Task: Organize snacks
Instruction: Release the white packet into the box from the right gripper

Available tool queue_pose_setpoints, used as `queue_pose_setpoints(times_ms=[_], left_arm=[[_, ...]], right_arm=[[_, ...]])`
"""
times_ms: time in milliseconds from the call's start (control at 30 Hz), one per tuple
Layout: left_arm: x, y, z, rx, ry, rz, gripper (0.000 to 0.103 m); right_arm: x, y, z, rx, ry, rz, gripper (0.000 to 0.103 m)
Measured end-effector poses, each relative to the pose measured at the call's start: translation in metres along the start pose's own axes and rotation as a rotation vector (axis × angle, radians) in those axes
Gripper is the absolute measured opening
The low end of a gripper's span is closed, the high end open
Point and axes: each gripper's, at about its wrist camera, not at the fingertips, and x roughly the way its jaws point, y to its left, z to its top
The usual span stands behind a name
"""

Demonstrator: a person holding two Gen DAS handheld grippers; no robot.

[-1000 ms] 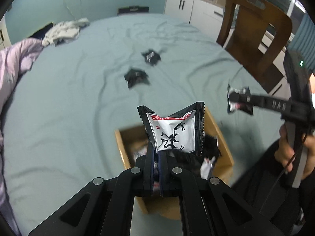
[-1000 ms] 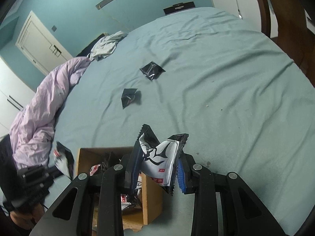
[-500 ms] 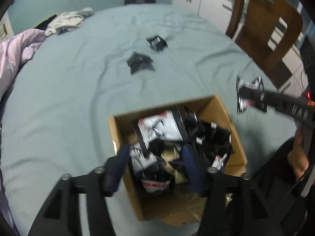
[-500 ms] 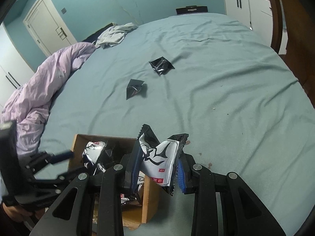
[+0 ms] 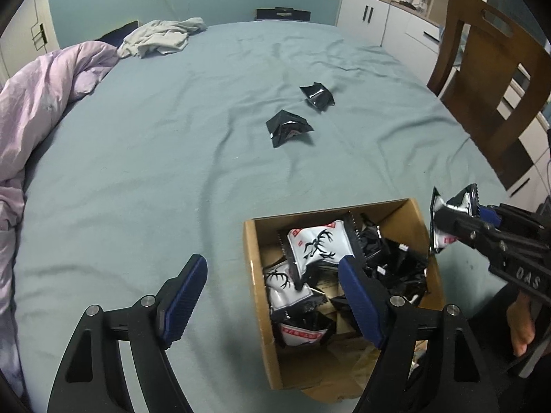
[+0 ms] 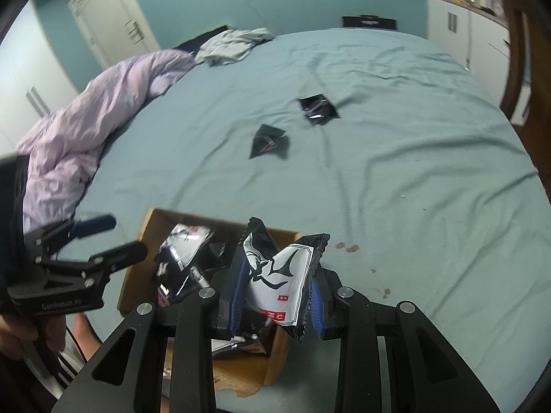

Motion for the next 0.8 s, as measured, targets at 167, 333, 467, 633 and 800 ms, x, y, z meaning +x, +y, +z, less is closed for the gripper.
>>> queue_pose_setpoints(times_ms=[167,333,467,633,800], left_arm=[[0.003,-0.004,-0.002,0.028,0.013,0.022,0.079],[0.002,-0.008,-0.003,0.056,0.007,0.033,0.079],[0.003,-0.009,-0.003,0.062,0.009,0.044,0.079],[0.004,-0.007,-0.003,0.052,0.015,0.05,0.08],[0.004,-0.007,-0.003,0.055,0.016,0.055,0.08]], right_arm=[[0.003,0.02,-0.002,-0.086,0.004,-0.01,0.03],[-0.002,0.031,-0.004,-0.143,-0.026,0.021,0.032],[-0.008,0.022,-0.007,-0.101,-0.038,0.102,0.038],[-0.016,0.0,-0.004,0.006,-0.089,0.122,0.068],[-0.02,-0.016,-0.008,0.091,-0.114,0.065,0.074]])
